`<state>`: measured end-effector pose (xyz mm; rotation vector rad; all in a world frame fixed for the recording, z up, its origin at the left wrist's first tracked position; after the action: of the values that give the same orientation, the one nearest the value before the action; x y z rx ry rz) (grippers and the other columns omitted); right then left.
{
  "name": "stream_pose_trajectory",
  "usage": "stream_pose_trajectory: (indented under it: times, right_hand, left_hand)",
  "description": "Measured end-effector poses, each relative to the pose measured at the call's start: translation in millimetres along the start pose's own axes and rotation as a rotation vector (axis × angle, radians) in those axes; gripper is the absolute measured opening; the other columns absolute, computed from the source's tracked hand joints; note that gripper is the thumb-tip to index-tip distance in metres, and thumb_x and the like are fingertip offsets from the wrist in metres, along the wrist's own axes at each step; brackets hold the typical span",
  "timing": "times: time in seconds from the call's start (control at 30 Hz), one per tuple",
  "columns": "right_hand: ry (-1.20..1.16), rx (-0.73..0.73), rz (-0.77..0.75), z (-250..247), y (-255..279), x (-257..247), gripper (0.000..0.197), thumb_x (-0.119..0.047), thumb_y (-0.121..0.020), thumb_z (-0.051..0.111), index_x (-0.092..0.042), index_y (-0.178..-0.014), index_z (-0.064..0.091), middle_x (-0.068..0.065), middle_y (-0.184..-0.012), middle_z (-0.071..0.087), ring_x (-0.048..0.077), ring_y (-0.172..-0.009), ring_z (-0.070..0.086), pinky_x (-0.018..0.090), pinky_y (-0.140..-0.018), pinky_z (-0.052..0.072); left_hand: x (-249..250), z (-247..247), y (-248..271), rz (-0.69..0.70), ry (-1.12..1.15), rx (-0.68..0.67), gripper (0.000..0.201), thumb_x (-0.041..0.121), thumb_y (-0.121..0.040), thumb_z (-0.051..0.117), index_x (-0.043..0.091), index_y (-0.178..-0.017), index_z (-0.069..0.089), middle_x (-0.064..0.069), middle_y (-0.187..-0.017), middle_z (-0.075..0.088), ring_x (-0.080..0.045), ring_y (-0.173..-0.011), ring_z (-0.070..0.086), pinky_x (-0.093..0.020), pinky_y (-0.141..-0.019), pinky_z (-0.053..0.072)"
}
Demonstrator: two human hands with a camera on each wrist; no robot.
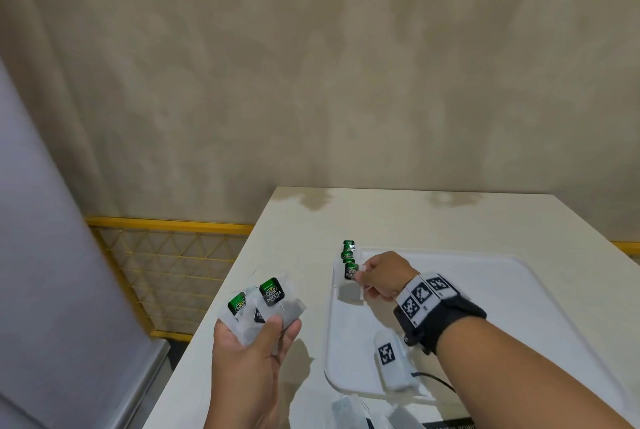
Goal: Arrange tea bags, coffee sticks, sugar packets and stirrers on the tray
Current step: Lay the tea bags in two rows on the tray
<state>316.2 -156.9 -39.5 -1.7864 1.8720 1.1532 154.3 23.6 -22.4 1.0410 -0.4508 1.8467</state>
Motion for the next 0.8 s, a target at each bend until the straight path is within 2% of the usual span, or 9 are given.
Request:
stream_pose_trajectory:
  times: [0.1, 0.13, 0.2, 0.27, 0.43, 0.5, 0.67, 0.8]
  right_hand:
    - [0.164, 0.022, -0.001, 9.0, -18.7, -3.3, 0.020, -0.029, -0.092, 0.060, -0.013, -0.081, 0.058, 0.003, -0.077, 0.061, 0.016, -0.066, 0.053, 0.023, -0.062, 0.044]
    - [0.222, 0.039, 0.013, 11.2, -23.8, -2.7, 0.026, -0.029, -0.092, 0.059, -0.012, -0.073, 0.055, 0.002, -0.073, 0.059, 0.017, -0.067, 0.053, 0.023, -0.061, 0.044]
    - [0.282, 0.078, 0.053, 14.0, -32.3, -0.9, 0.036, -0.032, -0.091, 0.060, -0.014, -0.063, 0.048, -0.001, -0.063, 0.052, 0.013, -0.058, 0.048, 0.022, -0.049, 0.036]
    - [0.308, 0.095, 0.096, 15.7, -37.2, 0.7, 0.037, -0.036, -0.090, 0.061, -0.015, -0.063, 0.047, -0.002, -0.062, 0.049, 0.011, -0.055, 0.045, 0.023, -0.046, 0.030]
    - [0.343, 0.101, 0.144, 16.3, -39.8, -0.3, 0.038, -0.035, -0.091, 0.058, -0.014, -0.062, 0.045, -0.001, -0.061, 0.047, 0.011, -0.053, 0.042, 0.023, -0.044, 0.027]
    - [0.351, 0.092, 0.144, 16.9, -39.9, 0.1, 0.038, -0.035, -0.090, 0.058, -0.015, -0.061, 0.046, -0.001, -0.060, 0.047, 0.012, -0.053, 0.044, 0.024, -0.045, 0.028]
    - [0.370, 0.106, 0.111, 19.8, -41.0, 1.8, 0.030, -0.039, -0.081, 0.057, -0.019, -0.059, 0.051, -0.004, -0.054, 0.052, 0.014, -0.051, 0.051, 0.023, -0.050, 0.039]
    - [0.321, 0.119, 0.107, 16.6, -36.1, -3.6, 0.026, -0.031, -0.084, 0.058, -0.016, -0.063, 0.053, -0.004, -0.060, 0.055, 0.014, -0.056, 0.051, 0.023, -0.047, 0.034]
  left_hand:
    - [-1.4, -2.5, -1.0, 0.001, -0.006, -0.002, 0.043, -0.017, -0.088, 0.048, 0.021, -0.108, 0.053, -0.010, -0.117, 0.062, -0.036, -0.099, 0.064, -0.030, -0.065, 0.060]
    - [-1.4, -3.2, -1.4, 0.004, -0.008, -0.002, 0.043, -0.017, -0.088, 0.048, 0.022, -0.106, 0.054, -0.010, -0.117, 0.062, -0.036, -0.099, 0.065, -0.031, -0.065, 0.060]
    - [-1.2, -4.4, -2.1, 0.011, -0.009, -0.004, 0.044, -0.017, -0.088, 0.047, 0.024, -0.105, 0.054, -0.010, -0.118, 0.062, -0.036, -0.099, 0.065, -0.031, -0.066, 0.060]
    - [-0.8, -6.3, -2.7, 0.014, -0.009, -0.001, 0.045, -0.017, -0.088, 0.047, 0.025, -0.105, 0.054, -0.010, -0.117, 0.062, -0.036, -0.098, 0.065, -0.031, -0.066, 0.060]
    - [-3.2, -8.0, -2.9, 0.005, -0.010, 0.012, 0.046, -0.017, -0.088, 0.047, 0.022, -0.110, 0.053, -0.011, -0.119, 0.061, -0.038, -0.101, 0.063, -0.030, -0.063, 0.060]
    - [-3.8, -7.1, -2.3, 0.000, -0.013, 0.013, 0.046, -0.017, -0.088, 0.048, 0.021, -0.113, 0.053, -0.010, -0.117, 0.062, -0.038, -0.101, 0.064, -0.029, -0.062, 0.060]
    - [-3.1, -3.5, -0.5, 0.006, -0.019, -0.017, 0.045, -0.017, -0.088, 0.047, 0.024, -0.103, 0.056, -0.008, -0.110, 0.064, -0.035, -0.096, 0.065, -0.029, -0.062, 0.060]
    - [-3.2, -4.5, -1.0, 0.006, -0.020, -0.017, 0.045, -0.018, -0.088, 0.046, 0.024, -0.103, 0.055, -0.008, -0.111, 0.063, -0.036, -0.096, 0.065, -0.030, -0.062, 0.060]
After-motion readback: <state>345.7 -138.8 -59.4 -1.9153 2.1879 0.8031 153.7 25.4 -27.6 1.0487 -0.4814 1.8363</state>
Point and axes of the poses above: each hand's wrist, its own y-axis away from the middle knuckle, its own z-axis out of the palm, x = y × z, the point moved 2 cm from there along -y, towards the middle knuckle
